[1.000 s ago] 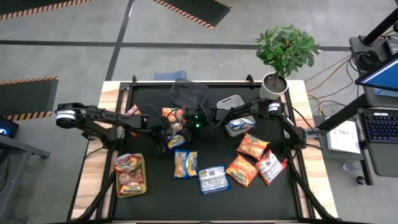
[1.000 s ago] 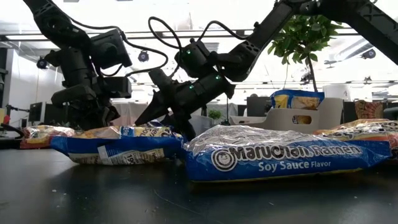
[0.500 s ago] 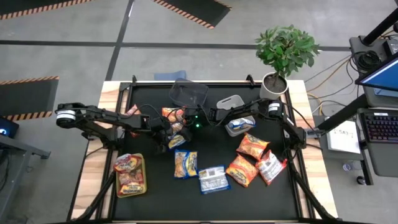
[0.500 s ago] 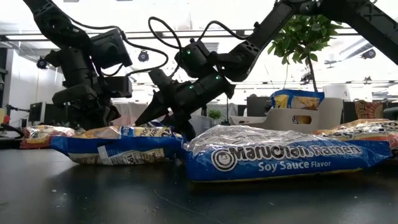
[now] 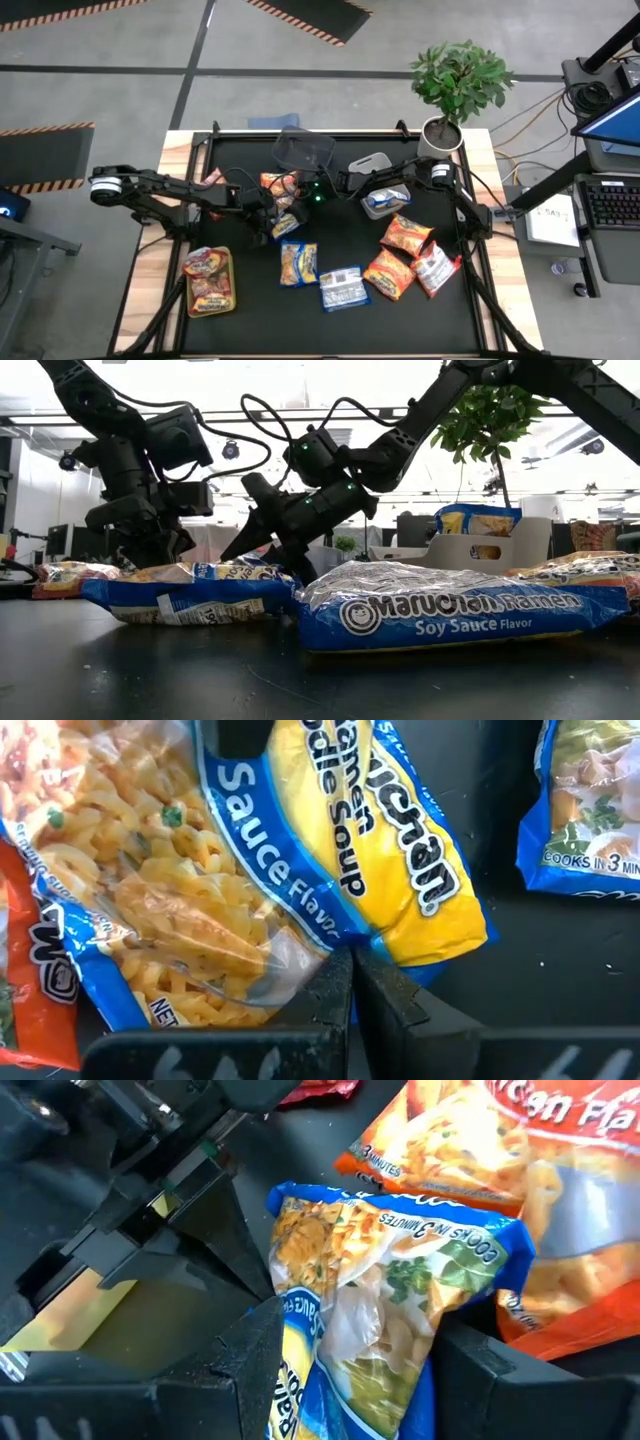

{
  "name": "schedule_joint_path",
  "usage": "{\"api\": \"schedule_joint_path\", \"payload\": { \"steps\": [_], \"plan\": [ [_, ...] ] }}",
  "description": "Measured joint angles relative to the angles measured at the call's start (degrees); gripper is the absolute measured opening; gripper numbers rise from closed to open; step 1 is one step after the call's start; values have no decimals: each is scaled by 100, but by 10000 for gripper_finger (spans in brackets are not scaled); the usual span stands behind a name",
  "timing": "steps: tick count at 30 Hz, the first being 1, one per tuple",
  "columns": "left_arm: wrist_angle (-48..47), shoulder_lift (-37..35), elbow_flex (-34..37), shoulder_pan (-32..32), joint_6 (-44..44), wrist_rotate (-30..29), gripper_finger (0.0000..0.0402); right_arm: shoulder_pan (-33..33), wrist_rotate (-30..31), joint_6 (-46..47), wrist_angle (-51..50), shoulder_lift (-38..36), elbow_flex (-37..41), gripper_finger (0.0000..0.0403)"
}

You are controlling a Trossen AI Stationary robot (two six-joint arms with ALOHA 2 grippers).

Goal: Sort Maruchan noodles
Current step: Put the blue noodle pack into the white bin

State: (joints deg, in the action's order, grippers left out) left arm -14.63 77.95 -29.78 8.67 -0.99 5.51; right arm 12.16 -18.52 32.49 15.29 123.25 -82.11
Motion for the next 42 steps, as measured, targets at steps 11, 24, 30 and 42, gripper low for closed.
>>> {"api": "schedule_joint_path", "payload": {
  "steps": [11, 24, 30, 42],
  "plan": [
    [6, 0, -2, 0, 4, 3, 0, 11, -142, -5, 0, -1, 0, 126],
    [28, -1, -8, 0, 32, 3, 0, 25, -145, -10, 2, -1, 0, 51],
    [6, -86, -9, 1, 113, 3, 0, 27, -145, -97, -8, -14, 0, 46],
    [-167, -1431, -9, 2, 568, -158, 0, 64, -142, -918, -602, -516, 0, 42]
  ]
}}
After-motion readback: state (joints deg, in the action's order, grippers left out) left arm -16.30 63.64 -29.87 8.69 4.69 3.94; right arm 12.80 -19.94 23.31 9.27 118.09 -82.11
